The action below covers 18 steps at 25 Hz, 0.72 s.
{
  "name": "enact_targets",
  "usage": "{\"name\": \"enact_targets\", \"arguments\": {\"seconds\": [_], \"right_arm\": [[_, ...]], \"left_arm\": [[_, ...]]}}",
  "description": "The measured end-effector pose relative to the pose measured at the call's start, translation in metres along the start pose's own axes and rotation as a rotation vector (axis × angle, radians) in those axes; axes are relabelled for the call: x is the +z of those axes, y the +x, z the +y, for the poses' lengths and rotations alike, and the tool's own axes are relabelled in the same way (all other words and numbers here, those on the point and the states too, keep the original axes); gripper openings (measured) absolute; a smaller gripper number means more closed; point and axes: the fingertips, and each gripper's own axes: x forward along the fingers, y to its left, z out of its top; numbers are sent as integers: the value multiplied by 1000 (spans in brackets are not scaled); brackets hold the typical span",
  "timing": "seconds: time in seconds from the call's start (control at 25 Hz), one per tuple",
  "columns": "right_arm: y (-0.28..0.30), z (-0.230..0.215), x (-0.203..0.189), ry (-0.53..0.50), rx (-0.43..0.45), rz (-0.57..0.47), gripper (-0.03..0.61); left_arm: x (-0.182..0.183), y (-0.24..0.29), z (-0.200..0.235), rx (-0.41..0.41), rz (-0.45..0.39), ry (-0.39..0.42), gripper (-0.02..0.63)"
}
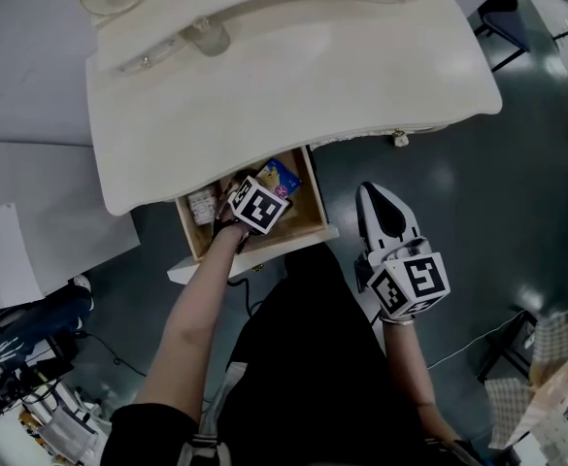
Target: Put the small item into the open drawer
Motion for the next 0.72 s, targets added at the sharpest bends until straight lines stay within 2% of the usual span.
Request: {"name": "enact_targets", "arguments": {"seconds": [0.16, 0.36, 0.6, 0.72], "right_arm": [[-1, 9, 3, -9, 22, -4, 5], [-1, 19, 7, -26, 48, -9, 5], [0, 35, 12, -56, 73, -19, 5], [1, 42, 14, -75, 88, -27, 5]], "left_arm": [[5, -14, 1, 26, -29, -22, 453], [15, -40, -5, 28, -107, -31, 449], [29, -77, -10, 57, -243, -58, 375], [35, -97, -13, 81, -325, -66, 357]]}}
